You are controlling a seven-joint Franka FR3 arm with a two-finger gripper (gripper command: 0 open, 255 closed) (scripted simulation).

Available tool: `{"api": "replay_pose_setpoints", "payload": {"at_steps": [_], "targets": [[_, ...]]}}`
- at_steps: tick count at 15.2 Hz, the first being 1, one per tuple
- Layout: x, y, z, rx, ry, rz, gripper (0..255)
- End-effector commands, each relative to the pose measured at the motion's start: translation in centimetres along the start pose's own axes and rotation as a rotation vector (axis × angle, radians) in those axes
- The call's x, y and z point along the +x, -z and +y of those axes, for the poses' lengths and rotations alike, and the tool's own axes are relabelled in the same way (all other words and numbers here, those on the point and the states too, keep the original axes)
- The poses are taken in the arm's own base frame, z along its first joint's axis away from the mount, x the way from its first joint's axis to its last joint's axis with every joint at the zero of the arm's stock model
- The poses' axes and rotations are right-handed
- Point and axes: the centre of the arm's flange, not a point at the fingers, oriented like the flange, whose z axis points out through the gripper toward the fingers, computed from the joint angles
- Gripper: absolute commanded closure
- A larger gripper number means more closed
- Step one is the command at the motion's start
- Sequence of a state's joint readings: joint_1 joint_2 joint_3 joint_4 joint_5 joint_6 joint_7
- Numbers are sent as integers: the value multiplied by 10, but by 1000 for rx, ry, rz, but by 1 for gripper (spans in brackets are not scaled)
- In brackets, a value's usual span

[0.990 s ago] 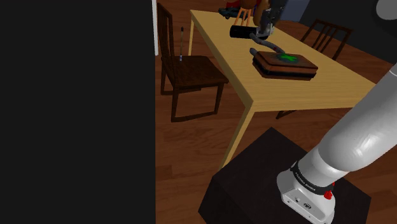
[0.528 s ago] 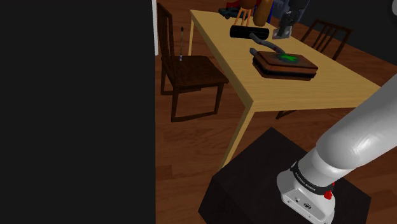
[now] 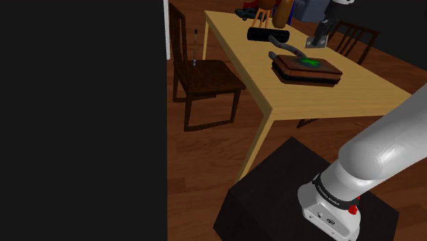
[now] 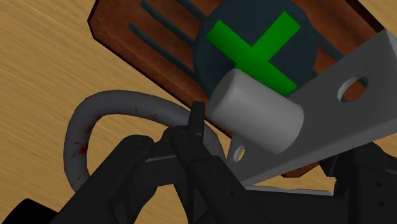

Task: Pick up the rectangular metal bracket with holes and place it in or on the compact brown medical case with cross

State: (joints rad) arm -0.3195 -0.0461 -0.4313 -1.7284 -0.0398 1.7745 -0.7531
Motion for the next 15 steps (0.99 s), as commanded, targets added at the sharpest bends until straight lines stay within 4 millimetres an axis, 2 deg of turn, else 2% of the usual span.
{"api": "replay_pose_setpoints", "payload": {"at_steps": [1, 9, 15], "targets": [[-1, -10, -1, 0, 1, 0, 255], [-3, -52, -4, 0, 1, 0, 255], [-3, -55, -5, 0, 1, 0, 255]]}}
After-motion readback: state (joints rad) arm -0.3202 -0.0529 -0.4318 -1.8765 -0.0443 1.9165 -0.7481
